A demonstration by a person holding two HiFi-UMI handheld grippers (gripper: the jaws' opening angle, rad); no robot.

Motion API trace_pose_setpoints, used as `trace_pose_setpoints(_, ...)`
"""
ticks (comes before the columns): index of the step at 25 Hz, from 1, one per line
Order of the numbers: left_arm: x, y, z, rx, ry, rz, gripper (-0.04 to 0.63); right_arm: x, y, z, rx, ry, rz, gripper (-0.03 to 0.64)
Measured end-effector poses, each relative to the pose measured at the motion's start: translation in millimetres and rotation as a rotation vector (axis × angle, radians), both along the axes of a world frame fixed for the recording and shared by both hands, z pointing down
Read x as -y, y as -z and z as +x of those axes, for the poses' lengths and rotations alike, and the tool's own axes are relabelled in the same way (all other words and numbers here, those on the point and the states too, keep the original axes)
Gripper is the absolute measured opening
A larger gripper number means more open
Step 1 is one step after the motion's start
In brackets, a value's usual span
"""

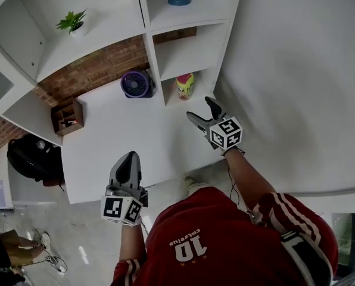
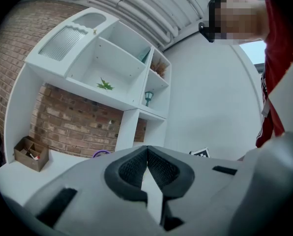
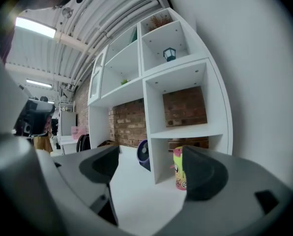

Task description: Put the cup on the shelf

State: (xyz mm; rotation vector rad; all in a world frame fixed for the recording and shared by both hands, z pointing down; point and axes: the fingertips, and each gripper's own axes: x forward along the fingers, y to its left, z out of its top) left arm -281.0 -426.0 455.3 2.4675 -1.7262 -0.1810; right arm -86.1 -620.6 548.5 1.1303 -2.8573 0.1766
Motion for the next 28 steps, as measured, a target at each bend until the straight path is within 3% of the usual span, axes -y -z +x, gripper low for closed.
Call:
trace_pose_setpoints(7, -45.7, 12.2, -10.5, 0.082, -0.084, 0.04, 0.0, -81.1, 46.4, -10.3, 0.027, -0.004, 0.014, 0.394)
trace_pose_setpoints(15, -97.8, 16.3, -25.2, 0.033, -0.12, 0.062, 0.0, -185.6, 90.7, -12.4, 0.017, -0.019, 0.066, 0.377)
trace_pose_setpoints(17, -109.4, 19.3, -27.9, 0.032, -0.121, 0.07, 0.0, -207.3, 101.2, -11.3, 0.001, -0.02, 0.09, 0.35)
trace_pose_setpoints(19, -120.5, 21.4, -32.9, 0.053, -0.117, 0.082, 0.0, -223.8, 107.5, -10.1, -0.019, -0.019, 0.115, 0.279)
trace_pose_setpoints(24, -148.2, 30.3, -50.1, 0.085, -0.081, 0.107, 0.0, -246.9, 116.5, -1.2, -0.022, -0.035, 0.113, 0.221)
trace_pose_setpoints(28, -171.5, 38.6, -55.3, 0.116, -0.049, 0.115, 0.0, -270.3, 142.6, -0.5, 0.013, -0.012, 0.171, 0.172)
